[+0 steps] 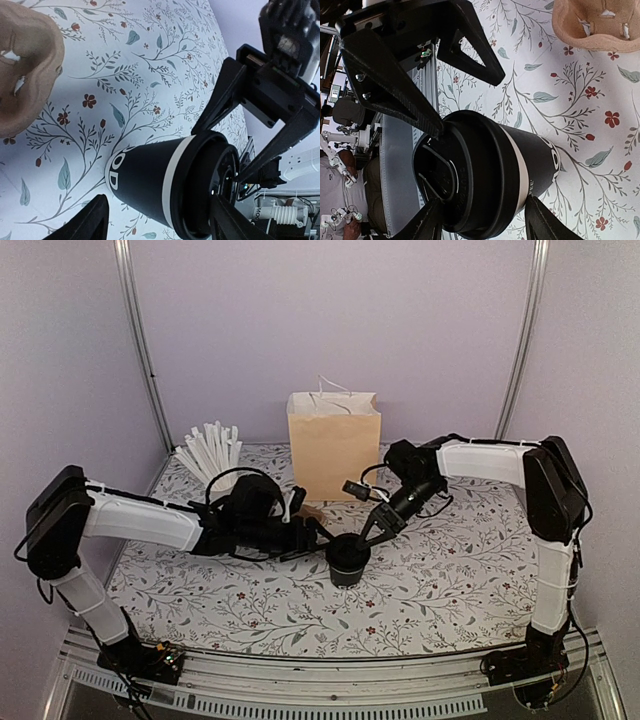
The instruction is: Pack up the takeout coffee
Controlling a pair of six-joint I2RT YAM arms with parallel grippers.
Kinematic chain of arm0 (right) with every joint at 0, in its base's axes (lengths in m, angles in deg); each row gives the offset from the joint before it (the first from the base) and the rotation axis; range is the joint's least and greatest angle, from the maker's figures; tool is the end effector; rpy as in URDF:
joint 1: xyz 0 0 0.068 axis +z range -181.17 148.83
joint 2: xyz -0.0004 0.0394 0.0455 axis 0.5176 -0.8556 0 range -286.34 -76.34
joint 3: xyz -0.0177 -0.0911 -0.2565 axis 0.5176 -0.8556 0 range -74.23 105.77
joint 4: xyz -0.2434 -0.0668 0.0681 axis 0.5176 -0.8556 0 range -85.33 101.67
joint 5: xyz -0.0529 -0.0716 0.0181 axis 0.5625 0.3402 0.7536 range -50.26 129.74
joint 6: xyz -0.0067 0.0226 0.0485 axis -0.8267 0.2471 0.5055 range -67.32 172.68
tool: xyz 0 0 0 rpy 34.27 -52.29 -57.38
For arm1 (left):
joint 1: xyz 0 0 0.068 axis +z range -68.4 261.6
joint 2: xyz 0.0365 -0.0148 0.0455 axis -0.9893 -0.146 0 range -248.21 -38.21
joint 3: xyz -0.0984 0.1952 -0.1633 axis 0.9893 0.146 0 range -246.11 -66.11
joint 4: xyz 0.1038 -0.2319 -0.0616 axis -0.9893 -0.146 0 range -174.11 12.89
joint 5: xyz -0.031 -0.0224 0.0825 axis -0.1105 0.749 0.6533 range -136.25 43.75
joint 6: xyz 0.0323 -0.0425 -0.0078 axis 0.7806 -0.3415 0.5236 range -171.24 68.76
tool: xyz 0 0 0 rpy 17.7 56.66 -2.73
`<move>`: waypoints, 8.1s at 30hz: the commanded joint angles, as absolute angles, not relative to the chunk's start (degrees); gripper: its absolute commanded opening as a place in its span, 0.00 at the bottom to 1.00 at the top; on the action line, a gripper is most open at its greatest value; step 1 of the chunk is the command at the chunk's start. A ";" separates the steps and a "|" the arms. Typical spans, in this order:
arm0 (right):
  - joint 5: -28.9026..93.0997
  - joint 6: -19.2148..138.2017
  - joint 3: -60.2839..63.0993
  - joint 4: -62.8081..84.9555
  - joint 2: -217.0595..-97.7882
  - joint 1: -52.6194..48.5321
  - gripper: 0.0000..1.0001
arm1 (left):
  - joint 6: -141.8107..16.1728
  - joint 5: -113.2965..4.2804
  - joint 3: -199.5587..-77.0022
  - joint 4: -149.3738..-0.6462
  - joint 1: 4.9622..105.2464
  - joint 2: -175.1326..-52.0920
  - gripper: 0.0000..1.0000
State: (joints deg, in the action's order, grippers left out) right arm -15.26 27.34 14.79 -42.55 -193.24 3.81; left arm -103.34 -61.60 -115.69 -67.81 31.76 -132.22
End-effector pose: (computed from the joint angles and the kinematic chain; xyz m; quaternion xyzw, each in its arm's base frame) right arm 0.3085 0.2516 0.1940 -0.4721 0.7491 0.4642 0.0221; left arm 0.2146 -0.2690 0.1859 0.0442 0.8806 -0.4294 0.1955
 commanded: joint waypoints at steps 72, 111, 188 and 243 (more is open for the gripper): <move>2.84 42.42 0.07 -33.40 -198.46 1.37 0.29 | -119.55 -71.64 -97.07 -55.92 32.73 -141.60 0.39; -9.94 30.78 -1.01 -38.18 -185.35 9.05 0.31 | -96.63 -61.40 -115.23 -68.72 35.46 -138.36 0.35; -15.01 35.46 4.60 -37.13 -193.44 0.35 0.45 | -110.95 -66.88 -111.68 -66.32 30.26 -135.89 0.37; -8.76 30.37 7.29 -41.00 -183.66 2.05 0.47 | -101.36 -58.87 -121.66 -84.79 26.23 -128.83 0.36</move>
